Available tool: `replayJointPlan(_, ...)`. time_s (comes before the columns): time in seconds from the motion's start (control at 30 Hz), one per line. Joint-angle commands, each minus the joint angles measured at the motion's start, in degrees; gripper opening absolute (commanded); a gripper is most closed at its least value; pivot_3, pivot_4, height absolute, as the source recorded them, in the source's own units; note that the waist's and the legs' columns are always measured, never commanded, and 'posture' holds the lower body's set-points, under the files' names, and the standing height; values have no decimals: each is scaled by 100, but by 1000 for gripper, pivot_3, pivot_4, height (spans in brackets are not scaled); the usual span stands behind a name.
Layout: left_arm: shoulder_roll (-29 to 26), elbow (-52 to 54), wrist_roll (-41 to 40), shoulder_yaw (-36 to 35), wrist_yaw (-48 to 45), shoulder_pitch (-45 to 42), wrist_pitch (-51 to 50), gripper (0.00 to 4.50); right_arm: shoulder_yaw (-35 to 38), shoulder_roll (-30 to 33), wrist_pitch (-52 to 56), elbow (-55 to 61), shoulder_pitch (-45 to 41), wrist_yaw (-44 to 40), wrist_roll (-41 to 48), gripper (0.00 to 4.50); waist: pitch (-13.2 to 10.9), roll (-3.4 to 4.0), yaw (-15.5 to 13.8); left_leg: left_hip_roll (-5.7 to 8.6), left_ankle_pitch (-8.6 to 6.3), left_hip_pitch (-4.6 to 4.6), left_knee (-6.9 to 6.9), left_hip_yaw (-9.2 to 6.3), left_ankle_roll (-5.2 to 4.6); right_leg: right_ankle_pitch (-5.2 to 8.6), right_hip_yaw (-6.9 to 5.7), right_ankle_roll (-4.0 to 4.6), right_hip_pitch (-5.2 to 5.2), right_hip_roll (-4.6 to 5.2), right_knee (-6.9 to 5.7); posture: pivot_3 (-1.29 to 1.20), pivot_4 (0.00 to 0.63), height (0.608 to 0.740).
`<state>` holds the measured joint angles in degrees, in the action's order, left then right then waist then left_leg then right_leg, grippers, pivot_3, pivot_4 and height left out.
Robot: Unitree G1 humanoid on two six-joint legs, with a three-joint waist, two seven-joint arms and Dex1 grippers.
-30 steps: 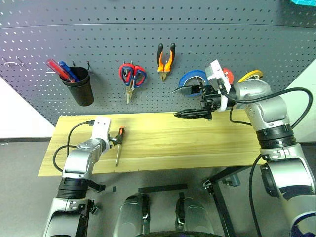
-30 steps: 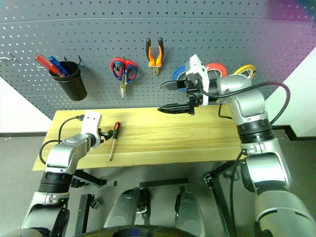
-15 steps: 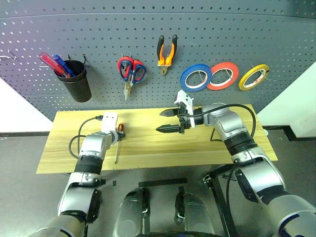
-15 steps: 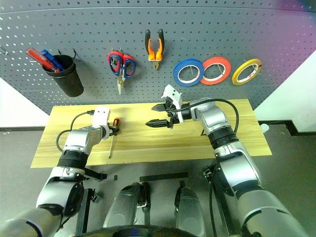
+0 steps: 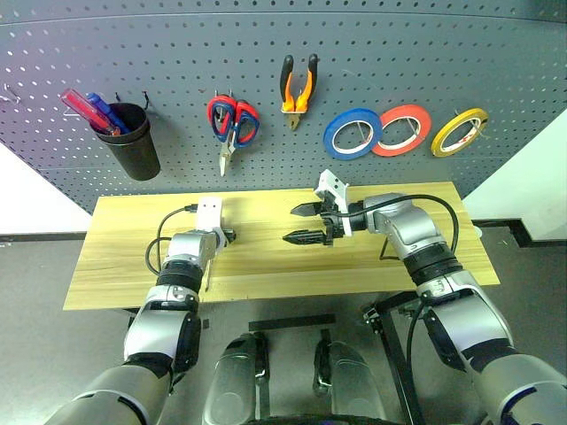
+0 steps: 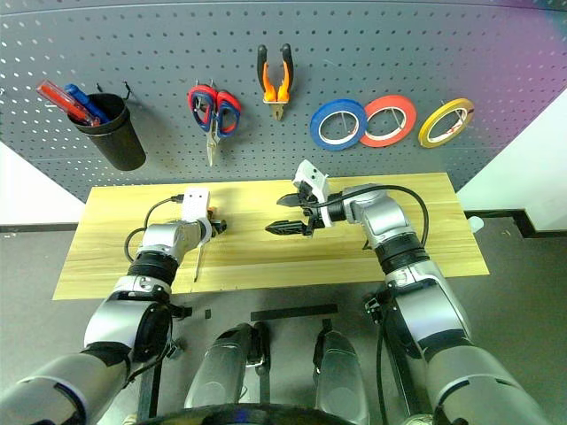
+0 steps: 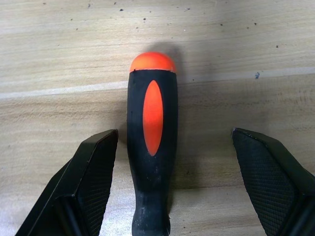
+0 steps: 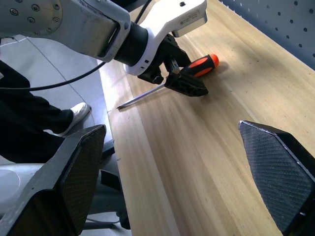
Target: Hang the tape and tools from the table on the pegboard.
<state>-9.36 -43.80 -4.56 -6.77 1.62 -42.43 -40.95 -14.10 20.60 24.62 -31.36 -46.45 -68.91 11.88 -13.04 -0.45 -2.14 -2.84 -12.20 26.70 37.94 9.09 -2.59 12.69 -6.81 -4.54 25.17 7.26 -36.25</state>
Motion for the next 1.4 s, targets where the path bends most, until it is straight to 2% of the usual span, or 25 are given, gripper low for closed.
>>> replayJointPlan(0.03, 26, 182, 99, -40, 285, 452, -363, 3459, 93, -24, -134, 75, -123, -21, -13, 4500, 0, 0, 12, 0, 0, -2, -1, 0, 0, 0, 0, 0, 0, 0, 0, 110, 274, 740)
replayJointPlan(0.07, 34, 303, 96, -50, 300, 528, -420, 3255, 103, -35, -164, 46, -133, -14, -22, 4500, 0, 0, 15, 0, 0, -3, -3, 1, 0, 0, 2, 0, 0, 1, 0, 111, 271, 740)
replayJointPlan(0.3, -37, 599, 70, -262, 427, 689, -475, 838, 175, -67, -358, -179, -216, 46, -63, 4500, 1, 1, 11, 1, 3, -15, -25, 5, 5, 0, 3, 1, 1, 1, 1, 105, 248, 740)
replayJointPlan(0.33, -74, 610, 117, -205, 405, 688, -432, 711, 189, -63, -388, -205, -229, 39, -63, 4500, 1, 1, 13, 2, 3, -15, -27, 5, 6, 0, 3, 1, 1, 2, 3, 104, 238, 740)
replayJointPlan(0.53, -337, 1086, 27, -128, -66, 764, -297, 712, 521, -9, -479, -187, -332, -84, 191, 4500, 9, 0, 8, 13, 26, -12, -65, 20, 44, -1, 2, 1, 11, 9, 11, 111, 184, 740)
replayJointPlan(0.67, -853, 2987, -60, 253, -1039, 1427, -147, 712, 830, 249, -278, 643, -163, -320, 561, 4500, 16, -3, 22, 14, 34, 27, -73, 30, 57, -1, -3, 2, 37, 7, 15, 116, 138, 740)
replayJointPlan(0.73, -1209, 3936, 107, 509, -1414, 1964, 431, 712, 989, 371, -77, 1101, -75, -349, 791, 4500, 22, -11, 16, 15, 36, 69, -70, 30, 57, -1, -7, 1, 76, 1, 14, 120, 131, 740)
replayJointPlan(0.8, -1381, 5044, -122, 328, -1749, 2570, 1007, 712, 1195, 483, 130, 1602, -35, -312, 1061, 4500, 40, -10, 4, 16, 37, 77, -72, 37, 56, -2, -7, 2, 84, -11, 15, 148, 101, 740)
replayJointPlan(0.87, -1352, 5662, -411, 4, -1878, 2862, 1380, 712, 1334, 533, 230, 1866, -44, -250, 1232, 4500, 76, -7, -24, 15, 37, 79, -74, 42, 56, -2, -6, 1, 85, -12, 19, 162, 93, 740)
replayJointPlan(0.93, -1245, 5962, -757, -286, -2057, 2993, 1778, 712, 1470, 540, 308, 1993, -99, -195, 1406, 4500, 120, -11, -36, 13, 38, 76, -69, 40, 58, -3, -10, 1, 76, -16, 21, 172, 84, 740)
replayJointPlan(1.13, -1177, 6553, -976, -862, -1911, 3065, 2558, 712, 1827, 494, 456, 1934, -368, -47, 1888, 4500, 261, -18, -29, 2, 33, 52, -60, 37, 49, -10, -12, 9, 48, -30, 25, 208, 60, 740)
replayJointPlan(1.23, -1146, 6828, -1052, -1011, -1815, 2825, 2910, 712, 1953, 441, 479, 1949, -515, -24, 2093, 4500, 315, -19, -56, 1, 43, 54, -57, 35, 59, -10, -12, 10, 47, -39, 22, 235, 47, 740)
replayJointPlan(1.4, -1209, 6525, -948, -1218, -1466, 2278, 3185, 712, 2126, 389, 463, 1793, -790, 36, 2329, 4500, 420, -15, -178, 10, 50, 40, -56, 50, 49, -10, -16, 10, 27, -54, 25, 242, 33, 740)
